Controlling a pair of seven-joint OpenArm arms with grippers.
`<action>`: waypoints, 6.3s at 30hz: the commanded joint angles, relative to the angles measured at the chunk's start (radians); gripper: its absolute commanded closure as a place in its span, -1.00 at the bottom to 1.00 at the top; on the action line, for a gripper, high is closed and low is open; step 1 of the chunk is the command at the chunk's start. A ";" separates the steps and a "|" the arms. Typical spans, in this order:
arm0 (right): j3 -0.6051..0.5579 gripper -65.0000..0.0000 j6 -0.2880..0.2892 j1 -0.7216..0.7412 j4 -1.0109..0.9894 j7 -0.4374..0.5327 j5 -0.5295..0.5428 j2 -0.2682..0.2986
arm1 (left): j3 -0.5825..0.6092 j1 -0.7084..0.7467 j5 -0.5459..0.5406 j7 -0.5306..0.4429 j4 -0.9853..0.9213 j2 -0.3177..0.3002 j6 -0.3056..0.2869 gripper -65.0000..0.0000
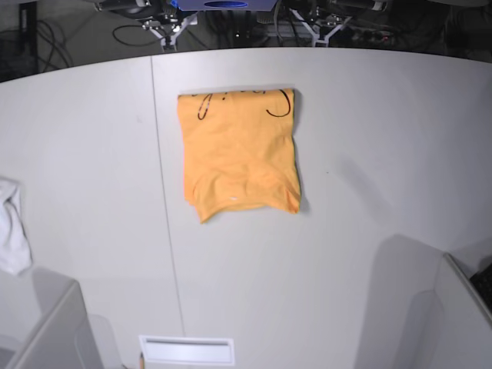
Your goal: Fold the T-shirt properly
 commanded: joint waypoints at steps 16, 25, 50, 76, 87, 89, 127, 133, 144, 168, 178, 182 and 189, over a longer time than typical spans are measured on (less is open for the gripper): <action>0.003 1.00 -0.003 -0.045 -0.002 -0.002 0.002 0.009 | -0.003 -0.002 -0.002 0.005 -0.001 -0.003 0.008 0.34; 0.001 1.00 -0.003 -0.045 0.001 0.003 0.002 0.009 | -0.001 0.007 -0.002 0.008 -0.002 0.001 0.008 0.11; -0.003 1.00 -0.003 -0.044 0.003 0.003 -0.003 0.012 | -0.003 0.014 -0.002 0.005 -0.002 -0.003 0.010 1.00; 0.000 1.00 -0.003 -0.038 0.003 0.003 0.000 0.010 | 0.002 0.006 -0.002 0.004 -0.004 -0.001 0.010 1.00; -0.002 1.00 -0.003 -0.036 0.003 0.003 0.000 0.010 | 0.002 0.009 -0.002 0.004 -0.004 -0.003 0.010 1.00; -0.002 1.00 -0.003 -0.036 0.003 0.003 0.000 0.010 | 0.000 0.012 -0.002 0.004 -0.004 -0.003 0.010 1.00; -0.002 1.00 -0.003 -0.036 0.003 0.003 0.000 0.010 | 0.003 0.012 -0.002 0.004 -0.004 -0.003 0.010 1.00; -0.002 1.00 -0.003 -0.036 0.003 0.003 0.000 0.010 | 0.002 0.012 -0.002 0.004 -0.004 -0.003 0.010 1.00; -0.002 1.00 -0.003 -0.036 0.003 0.003 0.000 0.010 | 0.002 0.011 -0.002 0.004 -0.004 -0.003 0.010 1.00; -0.002 1.00 -0.003 -0.036 0.003 0.003 0.002 0.010 | 0.002 0.012 -0.002 0.004 -0.004 -0.003 0.010 1.00; -0.002 1.00 -0.003 -0.036 0.003 0.003 0.002 0.010 | 0.002 0.012 -0.002 0.004 -0.004 -0.003 0.010 1.00; -0.002 1.00 -0.003 -0.036 0.003 0.003 0.002 0.010 | 0.002 0.012 -0.002 0.004 -0.004 -0.003 0.010 1.00; -0.002 1.00 -0.003 -0.036 0.003 0.003 0.002 0.010 | 0.002 0.012 -0.002 0.004 -0.004 -0.003 0.010 1.00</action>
